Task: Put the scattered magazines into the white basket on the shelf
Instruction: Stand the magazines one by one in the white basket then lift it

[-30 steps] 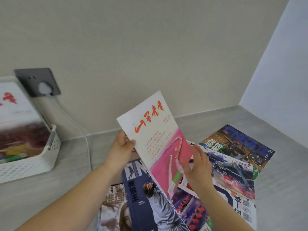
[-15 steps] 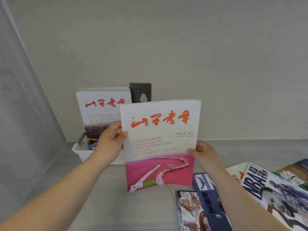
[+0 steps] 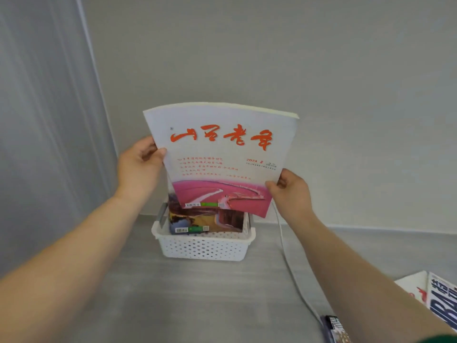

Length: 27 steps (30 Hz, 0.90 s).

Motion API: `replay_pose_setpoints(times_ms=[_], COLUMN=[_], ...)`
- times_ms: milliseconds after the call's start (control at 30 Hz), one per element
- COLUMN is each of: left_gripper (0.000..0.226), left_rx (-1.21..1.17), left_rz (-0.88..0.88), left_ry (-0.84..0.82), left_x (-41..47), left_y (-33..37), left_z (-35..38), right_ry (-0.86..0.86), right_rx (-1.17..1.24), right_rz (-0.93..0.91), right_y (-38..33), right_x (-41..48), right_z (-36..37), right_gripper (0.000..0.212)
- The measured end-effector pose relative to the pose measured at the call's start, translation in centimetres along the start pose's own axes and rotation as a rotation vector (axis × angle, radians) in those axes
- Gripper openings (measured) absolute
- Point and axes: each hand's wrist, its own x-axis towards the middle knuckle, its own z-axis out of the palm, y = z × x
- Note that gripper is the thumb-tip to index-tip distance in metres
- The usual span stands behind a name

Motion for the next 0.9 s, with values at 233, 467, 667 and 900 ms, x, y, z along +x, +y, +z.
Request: replay_pose_setpoints(times_ms=[233,467,667,900], left_gripper=[0.032,0.031,0.029,0.047], left_rx=[0.044,0.078,0.109,0.246], left_rz=[-0.049,-0.106,-0.104,-0.197], left_ry=[0.039,-0.016,-0.054,0.098], left_x=[1.9,2.2,2.2,2.8], left_y=[-5.6,-9.9,-12.1,-13.9], left_z=[-1.2,-0.4,1.0,1.2], right_ry=[-0.094,-0.115,-0.085,-0.061], right_rx=[-0.039,-0.140,-0.119,0.121], right_rz=[0.096,0.201,0.247,0.254], right_y=[0.8,3.9,6.0,6.1], right_x=[1.3,1.9,2.6,3.1], right_z=[6.1,9.0,9.5,11.1], right_gripper=[0.015,0.007,0.015,0.059])
